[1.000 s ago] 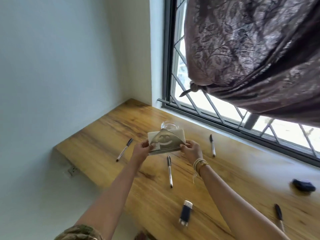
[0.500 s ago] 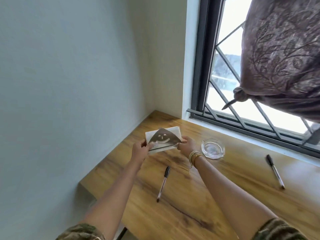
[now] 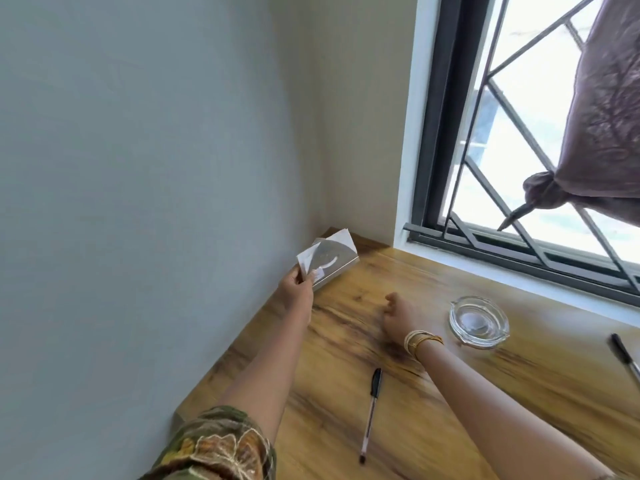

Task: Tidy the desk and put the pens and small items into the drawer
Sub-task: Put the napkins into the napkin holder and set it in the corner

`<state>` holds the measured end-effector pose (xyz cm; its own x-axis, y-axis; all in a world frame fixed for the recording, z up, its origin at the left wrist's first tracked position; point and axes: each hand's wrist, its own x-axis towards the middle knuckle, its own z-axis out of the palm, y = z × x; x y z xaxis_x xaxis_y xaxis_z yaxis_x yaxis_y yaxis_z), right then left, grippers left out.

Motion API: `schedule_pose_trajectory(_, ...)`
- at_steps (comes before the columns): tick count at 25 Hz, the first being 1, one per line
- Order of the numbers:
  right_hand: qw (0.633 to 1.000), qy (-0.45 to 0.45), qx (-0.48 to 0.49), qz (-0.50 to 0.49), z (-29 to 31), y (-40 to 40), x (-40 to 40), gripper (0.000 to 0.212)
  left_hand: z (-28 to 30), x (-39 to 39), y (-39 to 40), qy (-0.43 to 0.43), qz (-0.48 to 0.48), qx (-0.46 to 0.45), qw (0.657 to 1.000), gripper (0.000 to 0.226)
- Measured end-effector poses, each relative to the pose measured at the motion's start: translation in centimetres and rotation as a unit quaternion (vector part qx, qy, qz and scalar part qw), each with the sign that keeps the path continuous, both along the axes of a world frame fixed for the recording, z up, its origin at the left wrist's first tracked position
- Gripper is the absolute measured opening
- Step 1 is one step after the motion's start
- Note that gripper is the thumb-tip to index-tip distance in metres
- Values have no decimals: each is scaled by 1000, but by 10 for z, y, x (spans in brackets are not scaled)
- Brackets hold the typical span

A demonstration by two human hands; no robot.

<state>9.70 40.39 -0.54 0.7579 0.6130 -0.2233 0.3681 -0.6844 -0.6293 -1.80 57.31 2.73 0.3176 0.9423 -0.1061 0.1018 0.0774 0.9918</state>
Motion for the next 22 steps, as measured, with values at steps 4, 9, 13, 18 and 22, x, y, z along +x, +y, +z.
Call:
schedule_pose_trajectory(4,989,-131,17,69,-10,-11,0,35,-13,13,17,8,39,-7,999,27)
schedule_pose_trajectory(9,979,-171,71,84,-23,-23,-2,28,-20,30,29,40,70,9,997,23)
schedule_pose_trajectory(13,977,-180,82,78,-25,-25,-5,29,-32,33,37,86,85,40,992,24)
schedule_pose_trajectory(18,975,-193,71,77,-26,-27,-9,32,-50,31,42,104,79,54,990,31)
schedule_pose_trajectory(22,978,-185,64,73,-22,-26,-12,34,-47,26,38,103,63,77,990,36)
